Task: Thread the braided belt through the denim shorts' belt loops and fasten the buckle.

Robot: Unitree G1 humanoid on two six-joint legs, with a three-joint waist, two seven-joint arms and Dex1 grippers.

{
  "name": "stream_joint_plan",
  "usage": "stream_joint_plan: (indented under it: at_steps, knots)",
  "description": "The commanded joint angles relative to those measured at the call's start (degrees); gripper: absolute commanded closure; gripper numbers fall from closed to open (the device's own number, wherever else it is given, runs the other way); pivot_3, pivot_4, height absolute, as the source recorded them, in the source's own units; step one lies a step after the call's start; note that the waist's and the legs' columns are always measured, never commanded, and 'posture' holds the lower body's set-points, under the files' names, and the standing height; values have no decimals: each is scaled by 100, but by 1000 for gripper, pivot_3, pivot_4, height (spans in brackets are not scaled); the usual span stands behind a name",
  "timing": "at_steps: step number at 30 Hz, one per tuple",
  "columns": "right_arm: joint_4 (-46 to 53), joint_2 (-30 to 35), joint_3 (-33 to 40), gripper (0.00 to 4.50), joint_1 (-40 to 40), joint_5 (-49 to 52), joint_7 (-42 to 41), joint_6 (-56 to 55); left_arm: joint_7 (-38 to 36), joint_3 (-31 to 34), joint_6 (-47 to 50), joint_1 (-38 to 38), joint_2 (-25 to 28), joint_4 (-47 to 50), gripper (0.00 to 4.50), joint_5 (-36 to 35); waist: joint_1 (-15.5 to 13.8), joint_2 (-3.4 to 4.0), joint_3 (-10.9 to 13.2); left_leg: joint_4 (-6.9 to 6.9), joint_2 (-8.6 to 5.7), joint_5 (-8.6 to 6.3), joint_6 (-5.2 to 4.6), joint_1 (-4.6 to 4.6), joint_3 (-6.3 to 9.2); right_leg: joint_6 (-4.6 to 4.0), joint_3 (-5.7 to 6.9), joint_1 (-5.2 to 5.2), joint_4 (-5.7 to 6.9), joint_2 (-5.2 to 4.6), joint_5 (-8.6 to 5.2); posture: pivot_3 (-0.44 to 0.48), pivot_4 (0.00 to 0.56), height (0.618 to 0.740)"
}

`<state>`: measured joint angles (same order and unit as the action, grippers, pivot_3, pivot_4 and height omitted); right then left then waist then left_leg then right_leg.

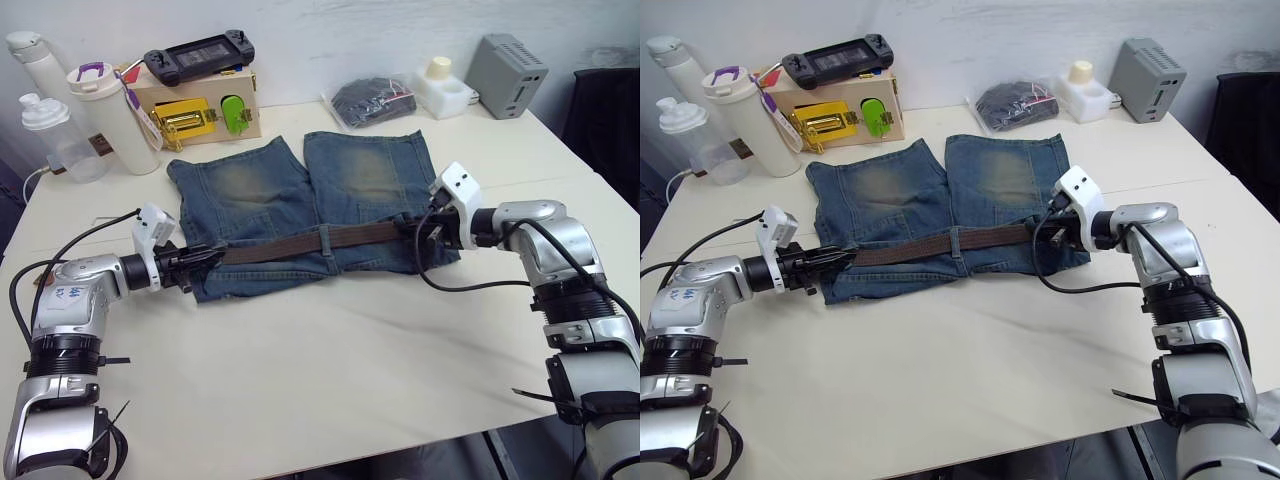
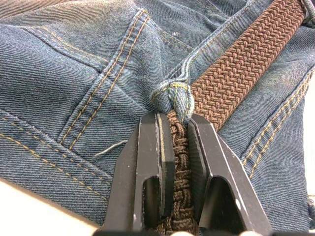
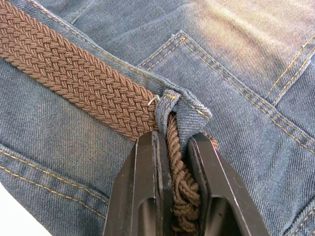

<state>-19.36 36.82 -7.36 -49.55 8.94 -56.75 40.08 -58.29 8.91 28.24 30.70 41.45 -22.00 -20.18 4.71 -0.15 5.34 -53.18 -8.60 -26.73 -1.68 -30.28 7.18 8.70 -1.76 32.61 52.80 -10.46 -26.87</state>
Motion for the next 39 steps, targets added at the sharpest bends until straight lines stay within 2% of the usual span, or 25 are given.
stream_joint_plan:
  at_steps: [1,2,3,4,5,6,7,17,24,30,39]
  knots:
    - [192,-2,30,4336,6,30,10,-8,51,29,-124,110,18,-16,3873,26,-1,0,0,0,0,0,0,0,0,0,0,0,0,0,0,0,150,645]
    - [194,-3,35,4336,10,33,19,-2,40,40,-127,95,16,26,3352,8,0,0,0,0,0,0,0,0,0,0,0,0,0,0,0,0,150,645]
    - [196,-4,38,4336,13,34,24,1,24,42,-130,81,17,63,3123,-8,0,0,0,0,0,0,0,0,0,0,0,0,0,0,0,0,150,645]
    - [196,-4,39,4336,17,36,26,2,21,61,-135,73,7,130,2647,-41,0,0,0,0,0,0,0,0,0,0,0,0,0,0,0,0,150,645]
    - [195,-3,39,4336,21,37,25,-1,25,94,-140,73,-10,186,2409,-86,1,0,0,0,0,0,0,0,0,0,0,0,0,0,0,0,150,645]
    - [194,-3,38,4336,24,38,24,-3,27,118,-142,75,-21,215,1865,-116,1,0,0,0,0,0,0,0,0,0,0,0,0,0,0,0,150,645]
    - [179,-6,35,4336,18,35,25,-10,-10,171,-103,88,-38,267,1571,-208,1,0,0,0,0,0,0,0,0,0,0,0,0,0,0,0,150,645]
    - [192,-21,29,4336,52,43,33,-10,-246,263,198,-49,-35,724,1543,-622,1,-2,-1,-1,0,0,0,0,0,0,0,-1,0,0,0,0,150,645]
    - [243,-23,65,4336,77,80,65,29,121,83,-124,12,-6,270,1537,-130,-3,-3,-2,-1,0,0,0,0,0,0,0,-1,0,0,0,0,150,645]
    - [287,-18,79,4336,129,92,87,38,319,228,-208,333,-39,-56,1537,-190,-4,-7,-4,-1,0,0,0,0,0,0,0,-1,1,0,0,0,150,645]
    - [332,-13,87,4336,157,141,136,68,194,80,-268,153,-44,52,1537,-129,-1,-7,-4,1,0,0,0,0,1,0,0,0,2,0,0,0,150,645]
